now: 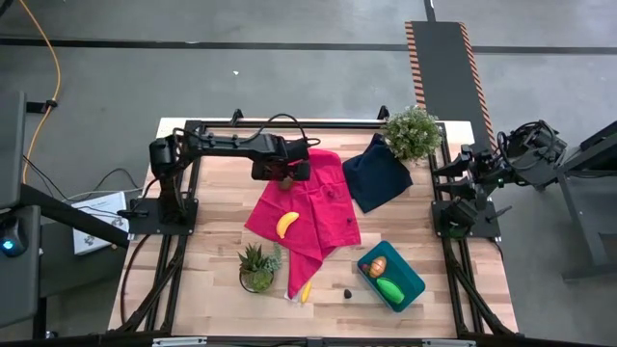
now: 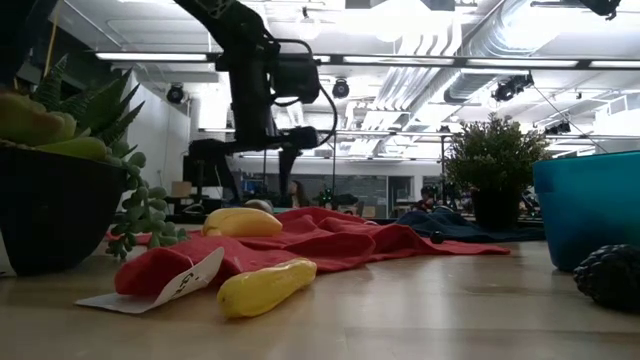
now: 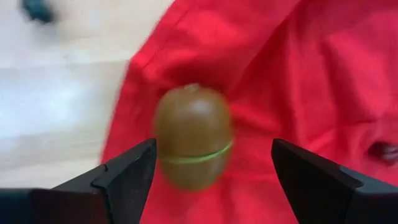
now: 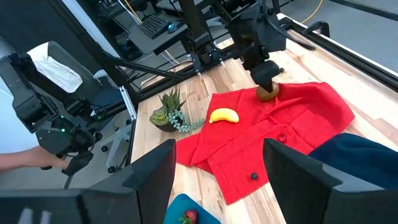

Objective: Pick and placing Produce into tupperware
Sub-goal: Put the kiwi into the blue bin

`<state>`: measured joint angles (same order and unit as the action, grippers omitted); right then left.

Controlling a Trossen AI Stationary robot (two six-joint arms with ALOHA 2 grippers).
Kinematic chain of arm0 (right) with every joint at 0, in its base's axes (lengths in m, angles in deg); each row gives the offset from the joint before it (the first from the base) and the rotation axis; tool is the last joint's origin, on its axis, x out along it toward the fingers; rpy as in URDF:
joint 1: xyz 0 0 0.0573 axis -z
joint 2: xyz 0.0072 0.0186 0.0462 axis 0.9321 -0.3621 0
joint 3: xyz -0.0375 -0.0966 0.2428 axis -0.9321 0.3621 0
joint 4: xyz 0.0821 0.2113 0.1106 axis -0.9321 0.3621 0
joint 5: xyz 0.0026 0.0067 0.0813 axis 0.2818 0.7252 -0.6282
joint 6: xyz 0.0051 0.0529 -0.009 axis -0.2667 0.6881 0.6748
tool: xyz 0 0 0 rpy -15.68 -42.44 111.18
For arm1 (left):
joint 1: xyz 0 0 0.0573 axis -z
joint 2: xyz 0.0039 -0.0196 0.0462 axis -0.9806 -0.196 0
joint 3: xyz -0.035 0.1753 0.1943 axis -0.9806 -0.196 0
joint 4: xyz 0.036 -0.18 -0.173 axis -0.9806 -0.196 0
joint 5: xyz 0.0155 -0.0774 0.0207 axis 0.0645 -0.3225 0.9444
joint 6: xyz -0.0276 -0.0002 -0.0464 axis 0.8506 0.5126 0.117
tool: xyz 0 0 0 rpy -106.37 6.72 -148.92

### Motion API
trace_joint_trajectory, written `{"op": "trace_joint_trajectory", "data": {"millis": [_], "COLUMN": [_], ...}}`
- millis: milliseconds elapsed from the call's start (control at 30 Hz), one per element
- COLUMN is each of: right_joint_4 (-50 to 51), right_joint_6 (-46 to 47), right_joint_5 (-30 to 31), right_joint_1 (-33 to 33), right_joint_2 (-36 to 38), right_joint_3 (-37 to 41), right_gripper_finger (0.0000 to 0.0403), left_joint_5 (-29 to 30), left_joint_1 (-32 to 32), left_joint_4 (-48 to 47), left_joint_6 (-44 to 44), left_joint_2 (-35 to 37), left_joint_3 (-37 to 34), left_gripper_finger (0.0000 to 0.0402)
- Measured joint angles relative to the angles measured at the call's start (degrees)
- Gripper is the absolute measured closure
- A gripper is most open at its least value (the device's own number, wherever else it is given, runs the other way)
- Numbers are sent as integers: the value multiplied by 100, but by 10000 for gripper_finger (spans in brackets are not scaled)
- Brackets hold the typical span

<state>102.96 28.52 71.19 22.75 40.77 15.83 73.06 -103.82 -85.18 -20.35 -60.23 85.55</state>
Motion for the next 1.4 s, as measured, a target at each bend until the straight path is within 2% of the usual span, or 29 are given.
{"op": "trace_joint_trajectory", "data": {"millis": [333,1300,1400], "right_joint_4": [4,37,37], "right_joint_6": [7,2,2], "right_joint_5": [0,2,2], "right_joint_1": [2,0,2], "right_joint_2": [-1,-2,-1], "right_joint_3": [0,0,0], "right_gripper_finger": [171,171,171], "left_joint_5": [-108,-15,2], "left_joint_1": [-4,-4,-4], "left_joint_4": [-52,-58,-69], "left_joint_6": [-20,-72,-69], "left_joint_2": [-195,-197,-197], "left_joint_3": [-9,-162,-162], "left_gripper_finger": [94,94,104]}}
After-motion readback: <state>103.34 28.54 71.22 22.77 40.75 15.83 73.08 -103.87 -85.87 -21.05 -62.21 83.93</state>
